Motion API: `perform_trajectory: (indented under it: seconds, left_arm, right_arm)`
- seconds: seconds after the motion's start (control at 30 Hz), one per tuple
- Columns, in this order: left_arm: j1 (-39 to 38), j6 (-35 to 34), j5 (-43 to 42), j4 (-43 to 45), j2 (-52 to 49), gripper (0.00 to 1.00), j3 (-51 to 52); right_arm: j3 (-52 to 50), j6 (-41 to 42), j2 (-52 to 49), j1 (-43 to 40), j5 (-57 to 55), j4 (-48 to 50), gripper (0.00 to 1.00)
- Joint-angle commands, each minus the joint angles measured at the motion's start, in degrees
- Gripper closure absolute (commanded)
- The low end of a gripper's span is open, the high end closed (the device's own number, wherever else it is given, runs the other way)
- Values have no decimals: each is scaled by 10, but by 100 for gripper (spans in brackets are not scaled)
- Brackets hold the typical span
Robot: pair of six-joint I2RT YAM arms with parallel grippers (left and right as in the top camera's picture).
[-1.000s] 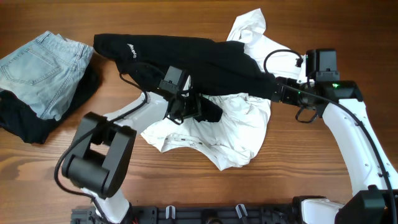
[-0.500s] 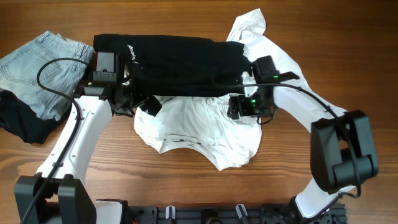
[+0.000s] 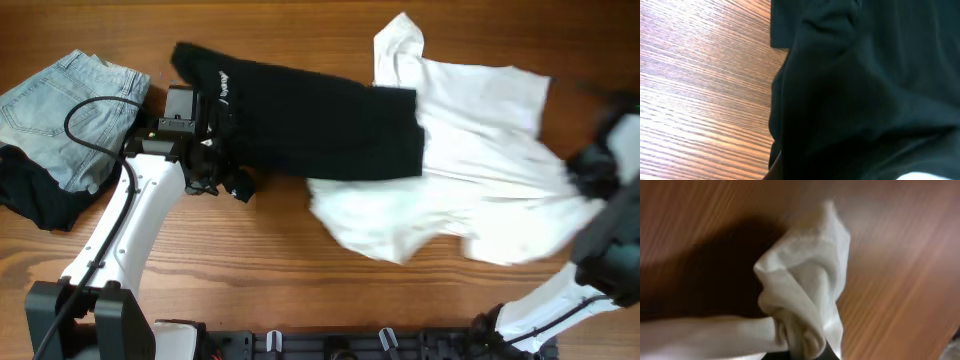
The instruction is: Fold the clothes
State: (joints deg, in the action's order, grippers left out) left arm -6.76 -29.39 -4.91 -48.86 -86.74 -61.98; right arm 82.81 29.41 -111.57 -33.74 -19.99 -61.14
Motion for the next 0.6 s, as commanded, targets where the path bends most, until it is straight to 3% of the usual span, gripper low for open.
perform_trajectory:
  seconds: [0.0,0.07,0.13,0.23,0.27,0.37,0.47,0.57]
  left_arm:
    - [-1,7,20,0,-5,96,-2]
    - [-2,7,20,-1,-5,96,-2]
    - [-2,6,17,-1,-5,96,-2]
    - [-2,6,18,-3,-5,96,-2]
    - [-2,6,18,-6,-5,96,-2]
    - [-2,6,18,-9,-5,96,-2]
    - [-2,6,18,-10,-5,96,-2]
    - [-2,6,18,-9,-5,96,-2]
  right_arm:
    - [134,-46,9,-84,106,-14,85]
    - [151,-121,12,-90,211,-15,69]
    - [145,-185,12,-63,302,-26,42]
    - [139,-224,12,0,336,-45,37]
    - [137,-282,12,42,363,-45,37]
    - [108,-322,10,152,331,-15,34]
    - [36,-302,10,220,294,91,24]
    - [-14,-260,10,275,313,263,20]
